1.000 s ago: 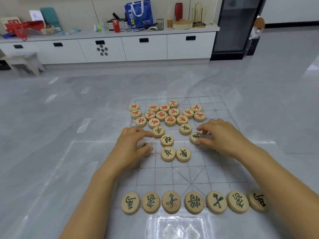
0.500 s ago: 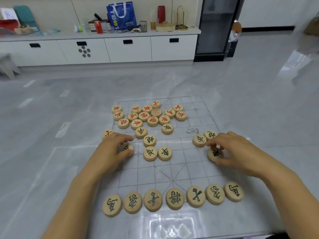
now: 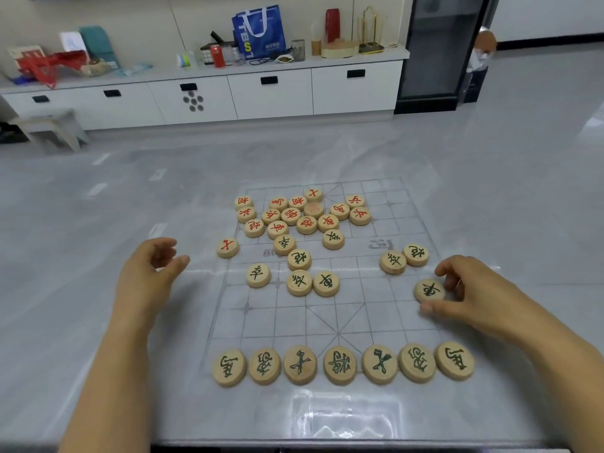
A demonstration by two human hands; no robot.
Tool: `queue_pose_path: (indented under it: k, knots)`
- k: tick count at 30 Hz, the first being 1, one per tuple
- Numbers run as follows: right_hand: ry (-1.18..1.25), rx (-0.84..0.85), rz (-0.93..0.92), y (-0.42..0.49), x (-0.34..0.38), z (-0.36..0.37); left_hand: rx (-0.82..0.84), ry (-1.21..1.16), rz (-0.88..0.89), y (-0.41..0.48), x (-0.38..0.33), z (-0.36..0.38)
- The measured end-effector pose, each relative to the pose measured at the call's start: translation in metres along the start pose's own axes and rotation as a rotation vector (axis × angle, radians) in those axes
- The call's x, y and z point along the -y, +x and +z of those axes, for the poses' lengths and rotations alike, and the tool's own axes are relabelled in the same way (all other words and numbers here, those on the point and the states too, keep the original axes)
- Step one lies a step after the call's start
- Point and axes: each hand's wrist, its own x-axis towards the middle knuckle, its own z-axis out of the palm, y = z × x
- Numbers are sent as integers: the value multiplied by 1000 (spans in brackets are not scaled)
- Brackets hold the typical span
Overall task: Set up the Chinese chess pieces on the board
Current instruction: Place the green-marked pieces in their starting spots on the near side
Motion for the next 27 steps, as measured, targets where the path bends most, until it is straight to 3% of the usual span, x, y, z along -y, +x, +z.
queue_pose_path:
  k: [7,10,15,19,22,27]
  knots:
    - [-33,-9,-43,6,2,2,62,86,-4,-6,-1,10]
    - [-19,-14,-54,9,1,2,114,118,106,-13,-13,17]
    - [8,2,-70,14,2,0,513,190,485,-33,-52,52]
    - [0,32,-87,15,0,-1,678,604,674,-43,-73,93]
    - [6,55,-109,14,-1,-2,683,788,731,-51,-83,118]
    - [4,60,-130,14,-9,-4,669,554,685,-50,-86,106]
